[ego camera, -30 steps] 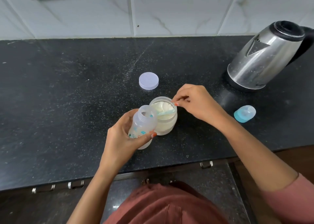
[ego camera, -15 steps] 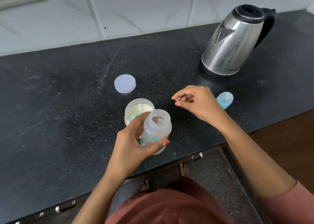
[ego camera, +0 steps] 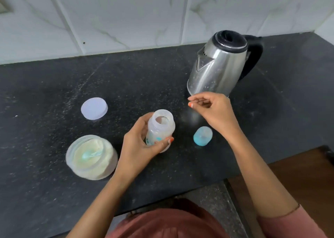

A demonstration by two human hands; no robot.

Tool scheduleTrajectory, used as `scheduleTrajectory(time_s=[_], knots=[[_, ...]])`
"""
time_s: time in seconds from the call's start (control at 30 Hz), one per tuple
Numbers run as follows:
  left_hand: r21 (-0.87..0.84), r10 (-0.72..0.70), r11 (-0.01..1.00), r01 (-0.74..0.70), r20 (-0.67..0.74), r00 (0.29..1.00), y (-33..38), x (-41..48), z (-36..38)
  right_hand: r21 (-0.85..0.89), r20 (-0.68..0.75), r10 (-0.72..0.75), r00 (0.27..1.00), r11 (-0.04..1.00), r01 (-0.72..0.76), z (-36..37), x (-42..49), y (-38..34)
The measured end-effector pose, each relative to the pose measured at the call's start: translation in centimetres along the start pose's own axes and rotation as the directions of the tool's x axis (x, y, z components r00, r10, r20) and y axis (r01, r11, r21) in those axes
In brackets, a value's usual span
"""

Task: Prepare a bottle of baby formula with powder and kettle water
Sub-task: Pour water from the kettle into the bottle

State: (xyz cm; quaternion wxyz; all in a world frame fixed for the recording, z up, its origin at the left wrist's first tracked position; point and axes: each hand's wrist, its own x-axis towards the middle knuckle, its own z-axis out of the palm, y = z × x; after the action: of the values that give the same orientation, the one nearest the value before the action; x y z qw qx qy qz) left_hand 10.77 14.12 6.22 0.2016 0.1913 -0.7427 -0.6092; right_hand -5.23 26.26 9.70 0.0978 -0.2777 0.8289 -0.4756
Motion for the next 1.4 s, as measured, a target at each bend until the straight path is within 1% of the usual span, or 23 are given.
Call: scheduleTrajectory(time_s=[0.13, 0.23, 0.3, 0.4, 0.47, 0.53, 0.6, 0.67, 0.73, 0.83, 0.9, 1.03, 1.23, 1.3, 1.4], knots=[[-0.004, 0.017, 1.0, -0.017, -0.084, 0.996, 0.5, 3.3, 2.8, 0.105, -0.124, -0.007, 0.992, 0.994, 0.021, -4.3, 3.5, 1.9], [-0.001, 0.024, 1.0, -0.025, -0.137, 0.99, 1.0, 5.5, 4.4, 0.271, -0.227, 0.016, 0.974, 0.961, 0.047, -7.5, 6.3, 3.3], [-0.003, 0.019, 1.0, -0.02, -0.169, 0.986, 1.2, 6.8, 5.4, 0.345, -0.315, 0.027, 0.949, 0.935, 0.088, -9.4, 8.1, 4.3], [-0.011, 0.014, 1.0, -0.016, -0.217, 0.976, 1.5, 8.4, 6.4, 0.391, -0.452, 0.071, 0.889, 0.912, 0.126, -11.7, 11.0, 6.2], [-0.003, 0.014, 1.0, -0.015, -0.24, 0.971, 1.5, 9.4, 7.0, 0.394, -0.478, 0.076, 0.875, 0.909, 0.137, -13.0, 13.1, 7.6], [0.007, 0.01, 1.0, -0.009, -0.253, 0.967, 1.4, 10.2, 7.5, 0.4, -0.444, 0.072, 0.893, 0.908, 0.125, -13.9, 14.7, 9.1], [0.007, 0.004, 1.0, -0.002, -0.264, 0.964, 1.3, 10.8, 7.9, 0.409, -0.366, 0.055, 0.929, 0.906, 0.108, -14.4, 16.0, 10.2], [-0.002, -0.009, 1.0, 0.009, -0.275, 0.961, 1.2, 11.2, 8.3, 0.443, -0.252, 0.027, 0.967, 0.892, 0.09, -14.8, 17.0, 11.2], [-0.007, -0.022, 1.0, 0.021, -0.284, 0.958, 1.1, 11.5, 8.5, 0.465, -0.097, -0.004, 0.995, 0.884, 0.049, -15.3, 17.9, 12.4], [0.001, -0.035, 0.999, 0.037, -0.288, 0.957, 0.9, 11.7, 8.7, 0.451, 0.12, -0.058, 0.991, 0.893, -0.002, -15.9, 19.3, 13.6], [0.006, -0.039, 0.999, 0.043, -0.287, 0.957, 0.8, 11.8, 8.8, 0.474, 0.188, -0.083, 0.979, 0.88, -0.016, -16.1, 20.0, 13.9], [-0.002, -0.054, 0.998, 0.056, -0.296, 0.954, 0.5, 11.9, 8.8, 0.583, 0.232, -0.148, 0.962, 0.813, -0.015, -15.6, 20.5, 13.9], [0.004, -0.05, 0.999, 0.054, -0.312, 0.949, 0.3, 12.2, 8.7, 0.685, 0.162, -0.172, 0.972, 0.728, 0.015, -14.9, 20.6, 13.9], [0.008, -0.051, 0.998, 0.056, -0.317, 0.947, 0.2, 12.3, 8.5, 0.692, 0.155, -0.168, 0.973, 0.722, 0.014, -14.8, 20.4, 13.4], [0.009, -0.069, 0.997, 0.077, -0.336, 0.939, -0.2, 12.4, 8.0, 0.672, 0.145, -0.184, 0.972, 0.739, 0.039, -14.7, 19.9, 12.2]])
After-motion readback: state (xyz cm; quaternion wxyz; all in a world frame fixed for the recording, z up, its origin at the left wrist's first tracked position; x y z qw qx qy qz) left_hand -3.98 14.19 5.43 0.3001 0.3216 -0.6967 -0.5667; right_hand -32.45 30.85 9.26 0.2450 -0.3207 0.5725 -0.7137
